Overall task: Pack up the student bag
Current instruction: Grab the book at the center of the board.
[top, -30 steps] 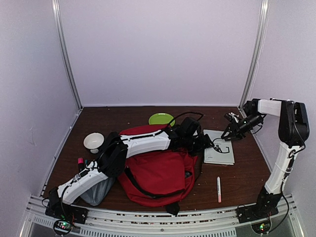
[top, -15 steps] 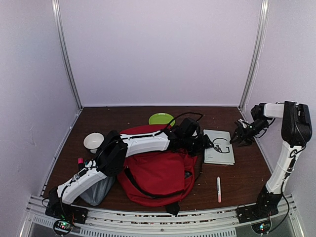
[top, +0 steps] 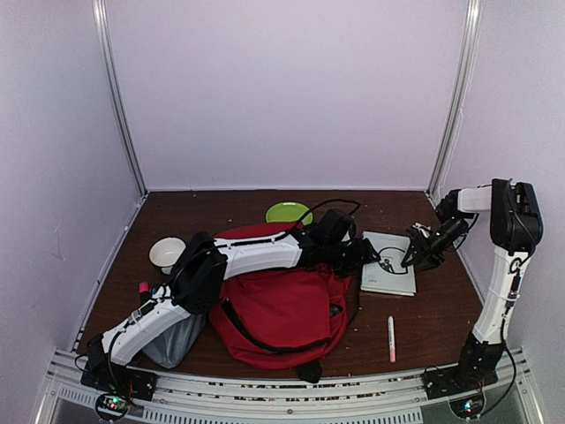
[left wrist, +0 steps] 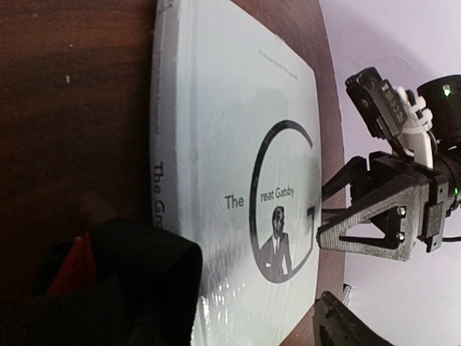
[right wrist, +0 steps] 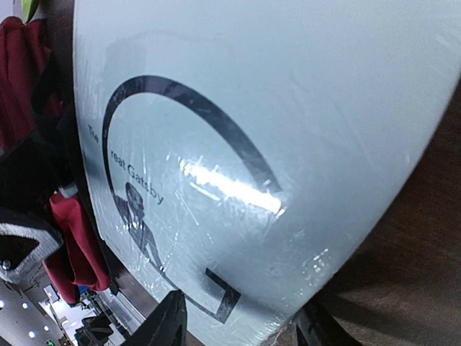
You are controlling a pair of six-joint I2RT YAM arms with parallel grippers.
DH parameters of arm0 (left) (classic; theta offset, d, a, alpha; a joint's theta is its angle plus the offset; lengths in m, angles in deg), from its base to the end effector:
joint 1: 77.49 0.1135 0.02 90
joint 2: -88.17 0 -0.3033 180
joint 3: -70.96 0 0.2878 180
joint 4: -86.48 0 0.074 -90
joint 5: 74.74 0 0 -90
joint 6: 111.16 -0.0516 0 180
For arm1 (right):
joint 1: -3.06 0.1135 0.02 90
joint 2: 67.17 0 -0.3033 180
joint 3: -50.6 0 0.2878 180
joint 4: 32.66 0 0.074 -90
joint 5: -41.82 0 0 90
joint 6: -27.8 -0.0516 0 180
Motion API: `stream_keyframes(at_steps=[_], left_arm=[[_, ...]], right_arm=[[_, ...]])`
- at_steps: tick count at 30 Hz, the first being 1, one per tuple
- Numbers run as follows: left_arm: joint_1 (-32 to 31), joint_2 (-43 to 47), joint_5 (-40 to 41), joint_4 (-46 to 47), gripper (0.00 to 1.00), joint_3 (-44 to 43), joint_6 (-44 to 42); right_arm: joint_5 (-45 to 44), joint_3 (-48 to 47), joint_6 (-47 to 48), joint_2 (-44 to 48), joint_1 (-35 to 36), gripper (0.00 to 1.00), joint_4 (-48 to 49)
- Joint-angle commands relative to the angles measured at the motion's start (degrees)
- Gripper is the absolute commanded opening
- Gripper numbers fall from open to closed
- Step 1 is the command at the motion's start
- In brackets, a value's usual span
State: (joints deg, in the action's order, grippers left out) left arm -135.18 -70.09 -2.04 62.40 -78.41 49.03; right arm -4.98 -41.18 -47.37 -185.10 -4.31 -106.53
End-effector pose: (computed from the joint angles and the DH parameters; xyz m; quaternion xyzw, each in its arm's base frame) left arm 0.3556 -0.5909 0.1143 -0.0232 0.8714 -0.4820 0.0886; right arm 0.4022 -0.0164 0.1447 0.0282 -0.9264 -0.3755 0.0091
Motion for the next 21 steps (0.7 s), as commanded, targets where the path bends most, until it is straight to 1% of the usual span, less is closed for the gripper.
stream_keyframes(at_steps=[1,5,8,9,11,13,17,21], left_arm=[[0.3,-0.56,-0.98,0.47,0.74,1.46,0.24],[0.3,-0.55,-1.03,0.84,0.72,1.59,0.2],[0.3,-0.55,-1.36,1.76,0.71,1.91,0.52],[0.3,-0.56,-1.48,2.1,0.71,2.0,0.55],[0.3,-0.53,-1.76,2.78,0.7,2.29,0.66],[0.3,-0.41,-2.15,3.35,0.69,2.45,0.66],[0.3,-0.03,-3.23,7.43,0.63,4.48,1.25],[0.3,0.05,-4.03,8.54,0.52,5.0,1.26]], right_arm=[[14.29,1.25,4.08,3.76,2.58,0.5,-3.55],[22.33,1.29,7.8,9.01,2.72,0.5,-5.94],[28.45,1.43,12.94,11.17,3.16,0.51,-8.72],[28.37,1.81,13.26,11.33,3.35,0.52,-7.68],[24.91,4.31,6.38,11.02,3.55,0.53,-0.82],[22.19,5.91,3.37,9.9,3.63,0.53,3.21],[20.76,6.26,2.02,7.21,3.77,0.53,4.89],[18.23,7.33,1.18,9.37,3.69,0.53,5.94]])
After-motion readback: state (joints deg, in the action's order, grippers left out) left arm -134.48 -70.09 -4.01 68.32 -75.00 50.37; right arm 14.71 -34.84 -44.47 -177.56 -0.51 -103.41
